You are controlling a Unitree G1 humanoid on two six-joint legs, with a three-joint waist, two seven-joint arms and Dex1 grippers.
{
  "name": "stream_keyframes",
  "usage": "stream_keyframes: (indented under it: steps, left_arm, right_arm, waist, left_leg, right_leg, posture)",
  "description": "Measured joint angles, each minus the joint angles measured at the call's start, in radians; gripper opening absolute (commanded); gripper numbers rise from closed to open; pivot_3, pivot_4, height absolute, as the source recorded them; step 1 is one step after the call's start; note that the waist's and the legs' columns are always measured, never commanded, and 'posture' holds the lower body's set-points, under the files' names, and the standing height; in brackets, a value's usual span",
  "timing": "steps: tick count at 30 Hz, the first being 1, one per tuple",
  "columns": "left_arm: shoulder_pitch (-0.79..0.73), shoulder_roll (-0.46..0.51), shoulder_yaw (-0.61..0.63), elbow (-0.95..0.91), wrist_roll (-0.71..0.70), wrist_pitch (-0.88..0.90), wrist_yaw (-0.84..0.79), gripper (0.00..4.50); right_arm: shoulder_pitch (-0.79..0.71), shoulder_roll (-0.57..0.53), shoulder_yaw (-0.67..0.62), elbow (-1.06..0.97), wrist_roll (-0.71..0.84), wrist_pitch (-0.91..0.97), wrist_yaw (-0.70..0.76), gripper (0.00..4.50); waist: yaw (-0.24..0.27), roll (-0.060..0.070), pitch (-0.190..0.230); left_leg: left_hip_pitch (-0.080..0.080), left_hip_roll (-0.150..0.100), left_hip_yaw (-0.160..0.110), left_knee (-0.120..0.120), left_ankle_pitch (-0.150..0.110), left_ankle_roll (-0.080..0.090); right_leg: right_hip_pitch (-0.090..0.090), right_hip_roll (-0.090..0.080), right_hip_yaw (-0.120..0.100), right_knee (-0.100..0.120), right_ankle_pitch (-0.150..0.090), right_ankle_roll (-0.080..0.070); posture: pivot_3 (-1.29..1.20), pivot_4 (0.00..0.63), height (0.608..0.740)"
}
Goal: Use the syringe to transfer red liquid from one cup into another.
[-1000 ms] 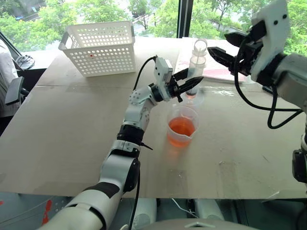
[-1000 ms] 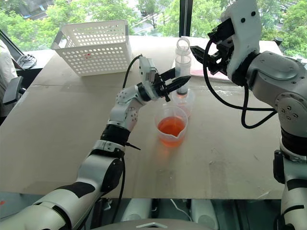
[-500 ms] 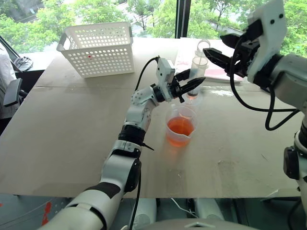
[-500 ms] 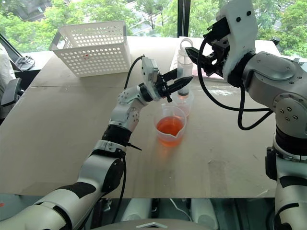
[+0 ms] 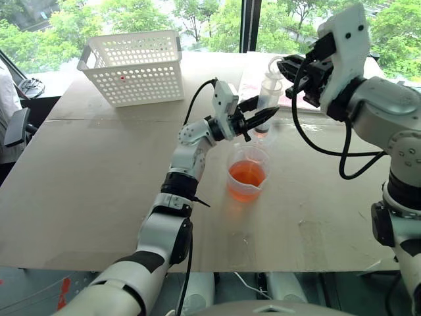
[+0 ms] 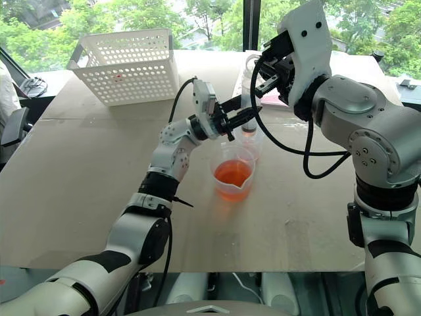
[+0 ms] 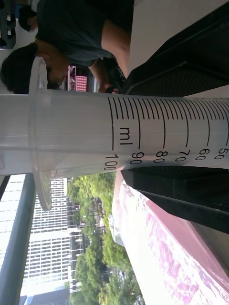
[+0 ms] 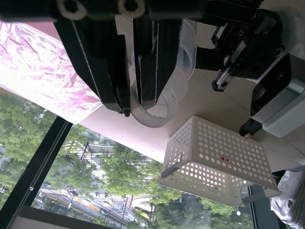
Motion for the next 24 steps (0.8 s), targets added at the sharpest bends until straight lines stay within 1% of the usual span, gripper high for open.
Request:
stream_keyframes:
  steps: [3,12,19,24]
  left_arm:
    - [0.003,0.000,0.001,0.000,0.000,0.003,0.000,1.32]
    - [0.016,0.000,-0.012,0.002,0.011,0.043,-0.015,1.32]
    - [0.016,0.001,-0.012,0.002,0.011,0.050,-0.014,1.32]
    - [0.016,0.004,-0.011,0.001,0.010,0.057,-0.012,1.32]
  right_arm:
    - [0.005,0.004,0.022,-0.003,-0.020,-0.003,0.022,0.07]
    - [0.147,-0.007,0.067,-0.067,-0.121,-0.072,0.068,0.07]
    - [0.175,0.002,0.089,-0.069,-0.186,-0.125,0.100,0.07]
    - [0.198,0.002,0.109,-0.066,-0.238,-0.214,0.144,0.07]
  waist:
    - [0.000,0.000,0.000]
    - [-0.010,0.000,0.000]
    - [-0.015,0.000,0.000]
    - [-0.014,0.000,0.000]
  left_leg:
    - [0.000,0.000,0.000,0.000,0.000,0.000]
    - [0.000,0.000,0.000,0.000,0.000,0.000]
    - [0.001,0.000,-0.001,0.001,0.000,0.000]
    - [0.000,0.000,-0.001,0.001,0.000,0.000]
  right_leg:
    - [0.000,0.000,0.000,0.000,0.000,0.000]
    - [0.000,0.000,0.000,0.001,0.000,0.000]
    - [0.000,0.000,0.000,0.001,0.000,0.000]
    - [0.000,0.000,0.000,0.001,0.000,0.000]
  posture:
    - [0.00,0.150,0.740]
    - [0.00,0.150,0.740]
    - [0.00,0.150,0.740]
    - [0.00,0.150,0.740]
